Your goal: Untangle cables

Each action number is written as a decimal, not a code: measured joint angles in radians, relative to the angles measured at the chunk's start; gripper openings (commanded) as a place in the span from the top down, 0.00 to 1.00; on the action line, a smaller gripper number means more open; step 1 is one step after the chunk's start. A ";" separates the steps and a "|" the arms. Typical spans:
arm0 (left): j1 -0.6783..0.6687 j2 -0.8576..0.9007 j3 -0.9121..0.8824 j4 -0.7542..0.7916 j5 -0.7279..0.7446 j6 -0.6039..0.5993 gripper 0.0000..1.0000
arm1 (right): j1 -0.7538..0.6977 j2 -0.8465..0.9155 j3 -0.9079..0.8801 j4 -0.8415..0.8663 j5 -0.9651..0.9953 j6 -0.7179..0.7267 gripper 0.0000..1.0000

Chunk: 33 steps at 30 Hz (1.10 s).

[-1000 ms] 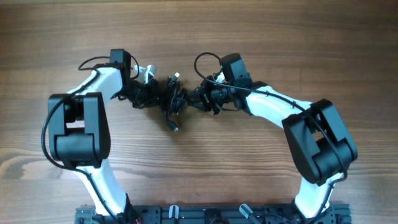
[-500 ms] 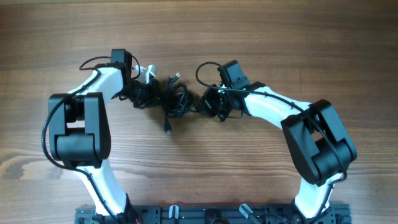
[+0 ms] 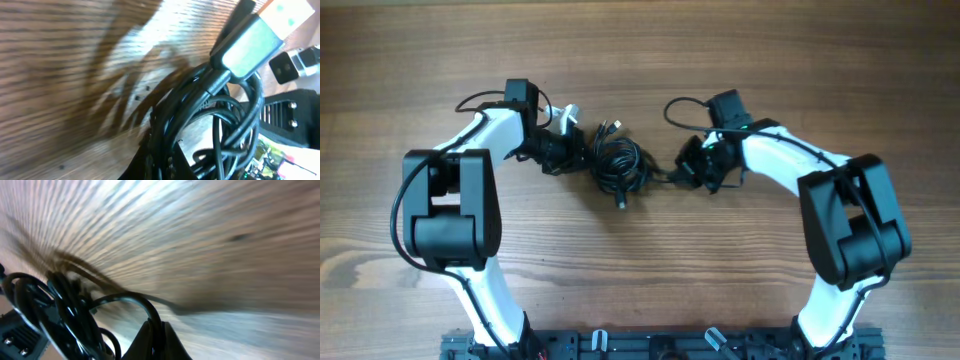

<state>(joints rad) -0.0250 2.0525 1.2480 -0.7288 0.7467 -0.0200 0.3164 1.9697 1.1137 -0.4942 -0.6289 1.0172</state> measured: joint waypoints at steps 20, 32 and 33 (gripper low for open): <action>-0.006 0.000 0.000 0.007 0.074 0.000 0.96 | -0.119 -0.001 0.286 -0.383 0.059 -0.188 0.96; 0.032 -0.152 -0.002 0.065 0.098 0.000 0.96 | -0.010 -0.002 0.350 -0.260 0.167 -0.188 0.95; 0.034 -0.178 -0.002 0.075 0.100 0.000 0.96 | 0.006 -0.003 0.351 -0.251 0.177 -0.182 0.95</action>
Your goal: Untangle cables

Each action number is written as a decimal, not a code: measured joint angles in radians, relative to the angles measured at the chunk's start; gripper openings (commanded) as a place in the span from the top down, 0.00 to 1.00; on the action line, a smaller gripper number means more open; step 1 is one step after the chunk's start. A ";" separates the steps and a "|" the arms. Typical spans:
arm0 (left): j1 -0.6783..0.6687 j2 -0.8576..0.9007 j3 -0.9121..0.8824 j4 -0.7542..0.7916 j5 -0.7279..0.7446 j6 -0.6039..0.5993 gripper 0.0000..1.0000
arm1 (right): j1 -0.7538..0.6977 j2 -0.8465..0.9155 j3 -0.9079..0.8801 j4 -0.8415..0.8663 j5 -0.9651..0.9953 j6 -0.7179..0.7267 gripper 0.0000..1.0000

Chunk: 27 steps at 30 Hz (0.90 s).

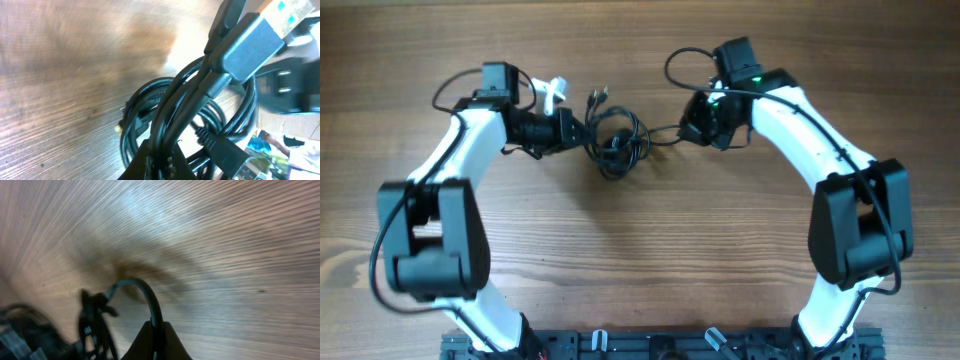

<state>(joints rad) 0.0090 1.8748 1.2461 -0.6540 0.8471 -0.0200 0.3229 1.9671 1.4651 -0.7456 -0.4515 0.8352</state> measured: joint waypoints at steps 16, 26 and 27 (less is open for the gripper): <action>-0.003 -0.047 0.000 0.027 -0.051 0.009 0.96 | 0.073 -0.002 0.002 0.115 0.072 0.062 0.96; -0.042 -0.046 -0.002 0.026 -0.049 0.016 0.96 | 0.084 -0.004 0.096 -0.268 0.314 0.171 0.96; -0.044 -0.046 -0.003 0.026 -0.042 0.016 0.96 | 0.082 -0.004 0.135 -0.322 0.331 0.176 0.96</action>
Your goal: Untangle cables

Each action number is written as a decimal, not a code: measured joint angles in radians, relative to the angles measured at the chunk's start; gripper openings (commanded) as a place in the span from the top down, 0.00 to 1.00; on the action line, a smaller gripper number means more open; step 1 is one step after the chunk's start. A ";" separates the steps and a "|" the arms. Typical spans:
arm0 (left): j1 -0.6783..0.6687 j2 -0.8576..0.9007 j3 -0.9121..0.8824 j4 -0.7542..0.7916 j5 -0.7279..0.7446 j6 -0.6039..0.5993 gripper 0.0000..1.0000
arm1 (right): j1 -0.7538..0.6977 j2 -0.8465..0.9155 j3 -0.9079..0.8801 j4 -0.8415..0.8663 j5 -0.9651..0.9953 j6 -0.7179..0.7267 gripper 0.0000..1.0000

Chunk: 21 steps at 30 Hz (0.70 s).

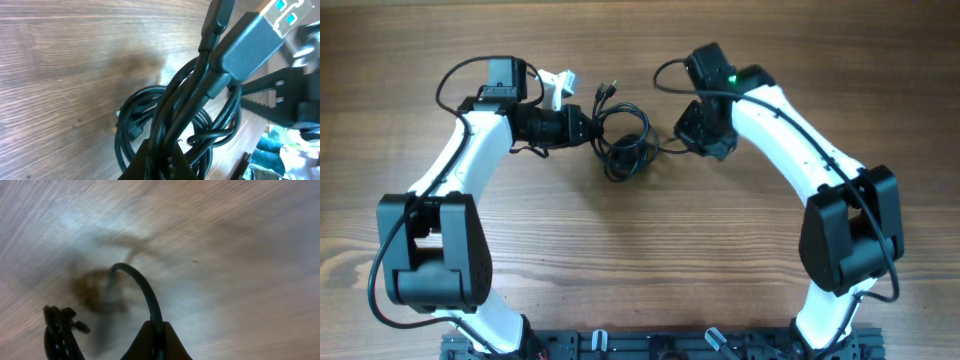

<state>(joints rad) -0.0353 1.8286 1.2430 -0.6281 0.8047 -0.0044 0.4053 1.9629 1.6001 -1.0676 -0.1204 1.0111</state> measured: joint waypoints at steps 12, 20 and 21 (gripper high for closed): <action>-0.002 0.000 0.000 0.008 0.030 -0.002 0.96 | 0.000 -0.003 0.248 -0.186 0.103 -0.123 0.83; 0.029 0.000 0.000 0.002 -0.238 -0.116 0.96 | -0.019 -0.005 0.248 -0.159 0.133 -0.231 0.75; 0.029 0.000 0.000 0.000 -0.280 -0.137 0.96 | -0.017 -0.005 0.248 -0.154 0.133 -0.238 0.74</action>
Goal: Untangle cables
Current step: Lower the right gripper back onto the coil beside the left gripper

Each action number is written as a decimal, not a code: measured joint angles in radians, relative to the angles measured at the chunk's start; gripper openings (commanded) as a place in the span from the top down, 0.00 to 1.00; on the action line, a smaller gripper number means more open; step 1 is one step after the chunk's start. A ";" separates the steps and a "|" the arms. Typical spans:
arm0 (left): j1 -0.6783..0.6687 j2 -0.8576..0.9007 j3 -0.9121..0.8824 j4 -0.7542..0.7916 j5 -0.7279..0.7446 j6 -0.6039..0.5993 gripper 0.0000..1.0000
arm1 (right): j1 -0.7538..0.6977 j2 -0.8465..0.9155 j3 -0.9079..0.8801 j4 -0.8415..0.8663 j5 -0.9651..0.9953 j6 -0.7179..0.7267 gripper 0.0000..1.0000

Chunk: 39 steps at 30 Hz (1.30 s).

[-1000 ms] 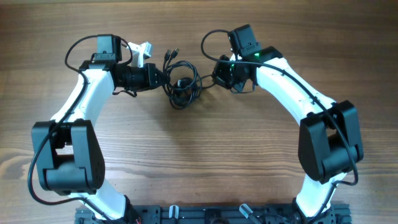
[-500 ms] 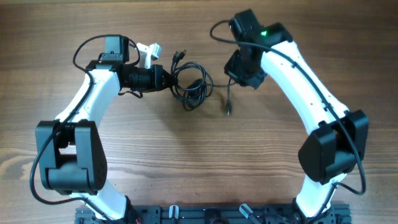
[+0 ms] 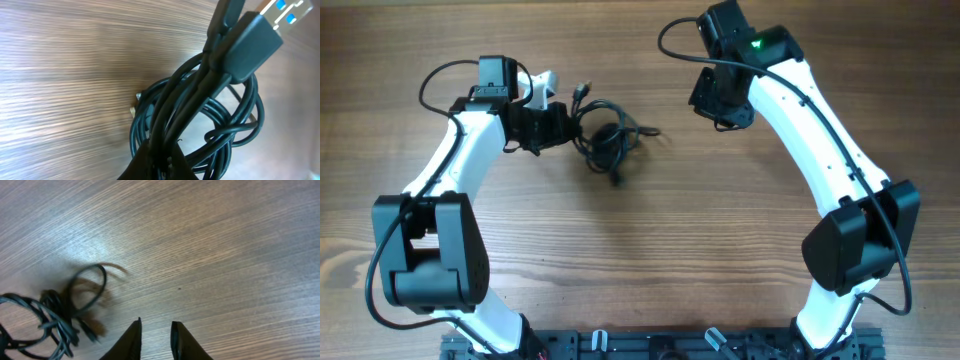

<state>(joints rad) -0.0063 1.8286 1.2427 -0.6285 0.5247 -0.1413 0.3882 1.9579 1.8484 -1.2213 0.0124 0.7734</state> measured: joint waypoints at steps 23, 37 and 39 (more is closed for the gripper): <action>0.000 0.000 0.000 -0.016 -0.192 -0.117 0.96 | 0.170 0.000 -0.237 0.420 -0.224 -0.171 0.47; 0.040 0.000 0.000 -0.037 -0.183 -0.173 0.96 | 0.287 0.000 -0.426 0.705 -0.233 -0.431 0.51; 0.060 0.000 0.000 -0.037 -0.155 -0.177 0.96 | 0.287 0.000 -0.436 0.710 -0.233 -0.462 0.50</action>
<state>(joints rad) 0.0536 1.8286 1.2427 -0.6659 0.3695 -0.3187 0.6754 1.9575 1.4128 -0.5110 -0.2211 0.3115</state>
